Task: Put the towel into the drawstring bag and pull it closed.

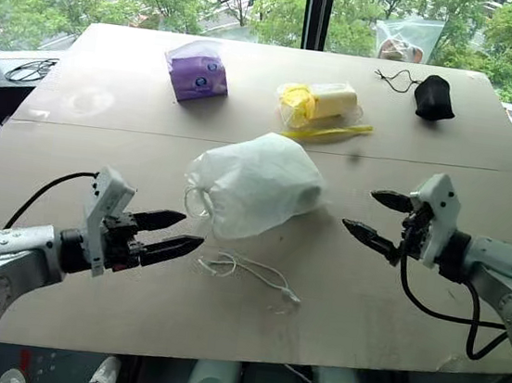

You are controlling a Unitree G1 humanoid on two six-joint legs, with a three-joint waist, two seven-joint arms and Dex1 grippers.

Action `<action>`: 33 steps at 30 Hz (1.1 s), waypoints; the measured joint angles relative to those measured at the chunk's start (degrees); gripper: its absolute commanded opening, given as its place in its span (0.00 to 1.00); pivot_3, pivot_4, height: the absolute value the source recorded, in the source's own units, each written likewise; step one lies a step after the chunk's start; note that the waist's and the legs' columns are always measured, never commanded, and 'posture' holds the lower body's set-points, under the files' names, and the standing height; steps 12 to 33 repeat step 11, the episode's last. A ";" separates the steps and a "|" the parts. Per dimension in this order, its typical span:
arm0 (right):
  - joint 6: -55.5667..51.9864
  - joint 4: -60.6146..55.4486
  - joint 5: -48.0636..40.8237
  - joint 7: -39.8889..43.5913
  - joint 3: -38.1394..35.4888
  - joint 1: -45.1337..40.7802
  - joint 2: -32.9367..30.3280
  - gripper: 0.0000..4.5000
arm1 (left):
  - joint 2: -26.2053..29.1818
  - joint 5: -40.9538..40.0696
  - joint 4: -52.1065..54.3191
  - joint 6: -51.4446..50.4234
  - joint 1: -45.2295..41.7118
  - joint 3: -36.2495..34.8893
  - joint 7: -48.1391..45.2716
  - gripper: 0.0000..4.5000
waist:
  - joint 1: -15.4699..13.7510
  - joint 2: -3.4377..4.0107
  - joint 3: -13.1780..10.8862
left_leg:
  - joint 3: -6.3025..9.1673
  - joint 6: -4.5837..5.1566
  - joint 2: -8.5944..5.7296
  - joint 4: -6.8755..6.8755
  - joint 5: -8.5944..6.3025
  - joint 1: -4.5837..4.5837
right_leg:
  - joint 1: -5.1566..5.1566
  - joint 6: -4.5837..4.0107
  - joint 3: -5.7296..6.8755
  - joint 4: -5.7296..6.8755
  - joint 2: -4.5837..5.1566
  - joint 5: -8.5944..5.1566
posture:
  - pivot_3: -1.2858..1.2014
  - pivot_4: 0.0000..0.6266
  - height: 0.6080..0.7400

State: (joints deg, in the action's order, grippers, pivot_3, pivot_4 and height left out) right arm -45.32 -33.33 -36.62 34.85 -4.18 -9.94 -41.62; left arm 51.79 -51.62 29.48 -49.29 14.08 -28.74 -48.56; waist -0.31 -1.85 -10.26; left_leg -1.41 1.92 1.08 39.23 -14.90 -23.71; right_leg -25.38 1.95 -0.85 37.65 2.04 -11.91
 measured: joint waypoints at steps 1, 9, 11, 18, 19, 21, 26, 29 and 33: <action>0.86 -0.72 0.10 0.69 -1.33 3.52 -0.43 1.00 | -0.34 2.04 0.43 1.73 3.79 -1.86 -0.89 0.98 | -0.01 0.00 0.00 | 0.00 0.00 0.01 -0.03 0.00 0.01 | 0.00 0.00 0.00 -0.01 0.00 0.00 | 0.52 0.24 1.00; 14.05 -2.53 3.95 3.98 -7.59 19.85 2.74 1.00 | -6.77 7.74 1.01 9.50 10.89 -7.41 -0.50 0.98 | -0.43 0.04 0.09 | 0.01 0.00 0.07 0.02 0.00 0.07 | 0.05 0.20 0.04 0.03 -0.06 -0.12 | 0.52 0.24 1.00; 16.70 -2.58 4.32 4.57 -9.71 22.39 3.45 1.00 | -8.07 7.69 1.01 10.00 11.10 -8.64 0.32 0.98 | -0.39 0.04 0.14 | 0.00 0.00 0.08 0.06 0.00 0.13 | 0.10 0.20 0.03 0.05 -0.06 -0.11 | 0.52 0.24 1.00; 16.70 -2.58 4.32 4.57 -9.71 22.39 3.45 1.00 | -8.07 7.69 1.01 10.00 11.10 -8.64 0.32 0.98 | -0.39 0.04 0.14 | 0.00 0.00 0.08 0.06 0.00 0.13 | 0.10 0.20 0.03 0.05 -0.06 -0.11 | 0.52 0.24 1.00; 16.70 -2.58 4.32 4.57 -9.71 22.39 3.45 1.00 | -8.07 7.69 1.01 10.00 11.10 -8.64 0.32 0.98 | -0.39 0.04 0.14 | 0.00 0.00 0.08 0.06 0.00 0.13 | 0.10 0.20 0.03 0.05 -0.06 -0.11 | 0.52 0.24 1.00; 16.70 -2.58 4.32 4.57 -9.71 22.39 3.45 1.00 | -8.07 7.69 1.01 10.00 11.10 -8.64 0.32 0.98 | -0.39 0.04 0.14 | 0.00 0.00 0.08 0.06 0.00 0.13 | 0.10 0.20 0.03 0.05 -0.06 -0.11 | 0.52 0.24 1.00; 16.70 -2.58 4.32 4.57 -9.71 22.39 3.45 1.00 | -8.07 7.69 1.01 10.00 11.10 -8.64 0.32 0.98 | -0.39 0.04 0.14 | 0.00 0.00 0.08 0.06 0.00 0.13 | 0.10 0.20 0.03 0.05 -0.06 -0.11 | 0.52 0.24 1.00; 16.70 -2.58 4.32 4.57 -9.71 22.39 3.45 1.00 | -8.07 7.69 1.01 10.00 11.10 -8.64 0.32 0.98 | -0.39 0.04 0.14 | 0.00 0.00 0.08 0.06 0.00 0.13 | 0.10 0.20 0.03 0.05 -0.06 -0.11 | 0.52 0.24 1.00; 16.70 -2.58 4.32 4.57 -9.71 22.39 3.45 1.00 | -8.07 7.69 1.01 10.00 11.10 -8.64 0.32 0.98 | -0.39 0.04 0.14 | 0.00 0.00 0.08 0.06 0.00 0.13 | 0.10 0.20 0.03 0.05 -0.06 -0.11 | 0.52 0.24 1.00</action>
